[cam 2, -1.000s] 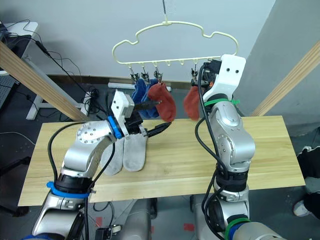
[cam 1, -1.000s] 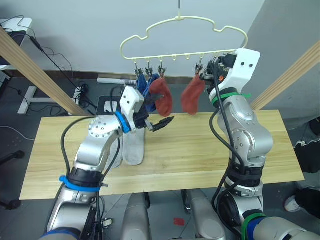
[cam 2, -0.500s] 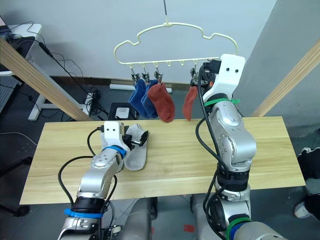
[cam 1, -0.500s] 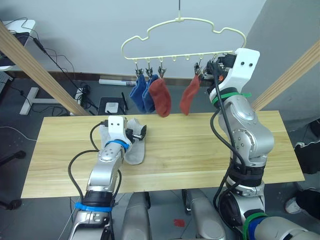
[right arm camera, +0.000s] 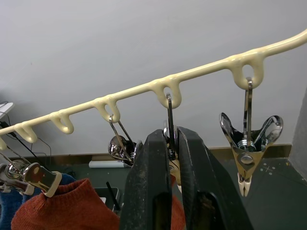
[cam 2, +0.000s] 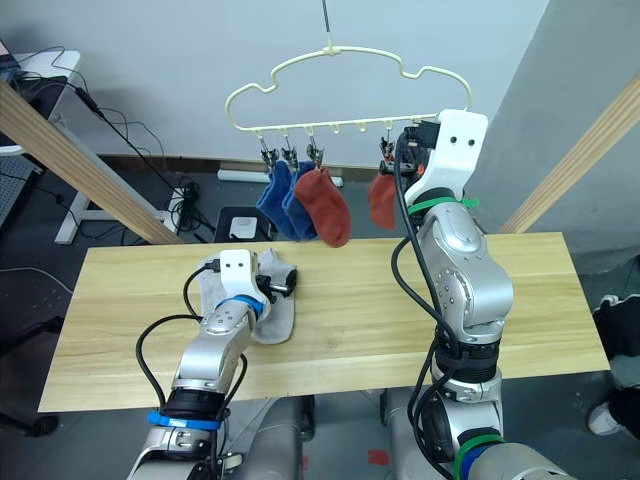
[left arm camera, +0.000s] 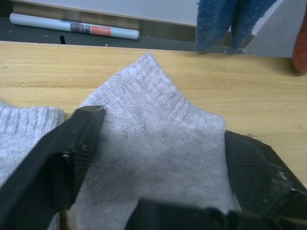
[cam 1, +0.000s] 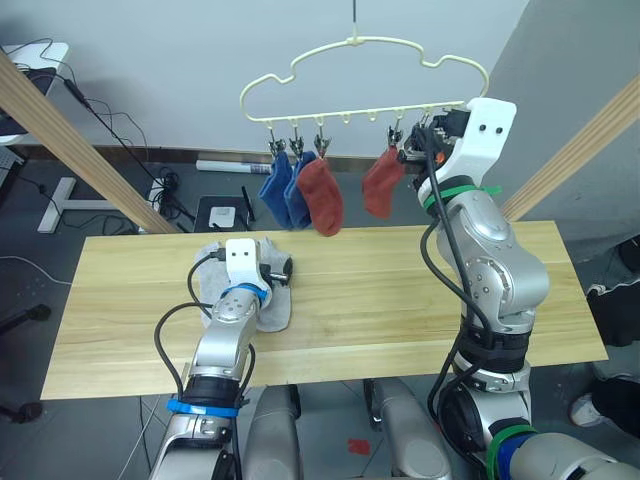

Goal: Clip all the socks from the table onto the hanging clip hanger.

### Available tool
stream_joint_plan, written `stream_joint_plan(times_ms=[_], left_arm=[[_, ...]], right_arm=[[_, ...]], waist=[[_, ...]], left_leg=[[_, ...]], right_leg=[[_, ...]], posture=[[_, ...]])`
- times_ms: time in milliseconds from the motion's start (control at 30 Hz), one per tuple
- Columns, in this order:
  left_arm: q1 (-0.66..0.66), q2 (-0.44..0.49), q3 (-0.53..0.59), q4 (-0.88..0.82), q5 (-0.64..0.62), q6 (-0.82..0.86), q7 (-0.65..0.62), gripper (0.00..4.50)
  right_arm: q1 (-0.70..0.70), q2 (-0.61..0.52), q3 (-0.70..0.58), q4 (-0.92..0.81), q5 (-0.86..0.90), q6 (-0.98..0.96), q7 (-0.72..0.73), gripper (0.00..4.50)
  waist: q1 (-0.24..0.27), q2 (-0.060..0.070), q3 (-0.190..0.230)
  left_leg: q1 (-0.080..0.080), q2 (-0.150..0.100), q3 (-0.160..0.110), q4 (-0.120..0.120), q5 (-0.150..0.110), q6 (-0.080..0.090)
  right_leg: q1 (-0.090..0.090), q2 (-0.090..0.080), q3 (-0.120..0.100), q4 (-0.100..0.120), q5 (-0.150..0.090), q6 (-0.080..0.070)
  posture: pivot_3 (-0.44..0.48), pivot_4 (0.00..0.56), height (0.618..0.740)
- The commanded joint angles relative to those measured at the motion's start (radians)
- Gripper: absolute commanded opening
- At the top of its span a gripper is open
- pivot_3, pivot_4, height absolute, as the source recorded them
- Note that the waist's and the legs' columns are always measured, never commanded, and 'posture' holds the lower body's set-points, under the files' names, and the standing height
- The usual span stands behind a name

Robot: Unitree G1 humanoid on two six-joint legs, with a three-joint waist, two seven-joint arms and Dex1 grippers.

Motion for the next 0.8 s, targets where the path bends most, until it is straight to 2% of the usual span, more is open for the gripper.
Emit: stream_joint_plan(times_ms=[33,367,433,500,600,700,800], left_arm=[[0.033,0.006,-0.009,0.003,0.013,0.024,-0.002,3.01],[0.042,0.010,-0.019,-0.020,-0.002,-0.009,-0.046,0.02],[0.044,0.011,-0.044,-0.040,-0.009,-0.044,-0.091,0.02],[0.046,0.022,-0.105,-0.072,-0.013,-0.136,-0.194,0.02],[0.047,0.064,-0.189,-0.094,-0.006,-0.336,-0.346,0.02],[0.009,0.051,-0.230,-0.111,-0.061,-0.474,-0.471,0.02],[-0.062,0.028,-0.257,-0.085,-0.068,-0.567,-0.533,0.02]], right_arm=[[-0.016,0.001,0.004,-0.028,0.016,-0.010,0.005,0.00],[-0.018,0.000,0.004,-0.024,0.017,-0.016,0.007,0.00],[-0.019,-0.002,0.004,-0.020,0.015,-0.018,0.008,0.00],[-0.020,-0.002,0.004,-0.019,0.014,-0.019,0.008,0.00],[-0.022,-0.005,0.004,-0.022,0.014,-0.018,0.008,0.00],[-0.023,-0.007,0.003,-0.025,0.014,-0.015,0.008,0.00],[-0.024,-0.010,0.001,-0.028,0.014,-0.012,0.007,0.00]], waist=[[0.000,0.000,-0.001],[0.000,0.000,-0.001],[0.000,0.000,-0.001],[0.001,0.000,-0.001],[0.002,0.000,-0.001],[0.001,0.000,-0.001],[0.001,0.000,-0.001]], left_leg=[[0.000,0.000,0.000,0.000,0.000,0.000],[0.000,0.000,0.000,0.000,0.000,0.000],[0.000,0.000,0.000,0.000,0.000,0.000],[0.000,0.000,0.000,0.000,0.000,0.000],[-0.001,0.000,0.000,-0.001,0.000,0.000],[-0.001,0.000,0.002,-0.003,0.000,0.000],[-0.001,0.000,0.002,-0.004,0.000,0.000]], right_leg=[[0.000,0.000,0.000,0.000,0.000,0.000],[0.000,0.000,0.000,0.000,0.000,0.000],[0.000,0.000,0.000,-0.001,0.000,0.000],[0.000,0.000,0.000,-0.001,0.000,0.000],[0.000,0.000,0.000,-0.003,0.000,0.000],[0.000,0.000,0.001,-0.006,0.000,0.000],[0.000,0.000,0.001,-0.007,0.000,0.000]], posture=[[-0.174,0.340,0.740],[-0.174,0.340,0.740],[-0.177,0.341,0.740],[-0.181,0.340,0.740],[-0.186,0.341,0.740],[-0.187,0.341,0.740],[-0.193,0.341,0.740]])
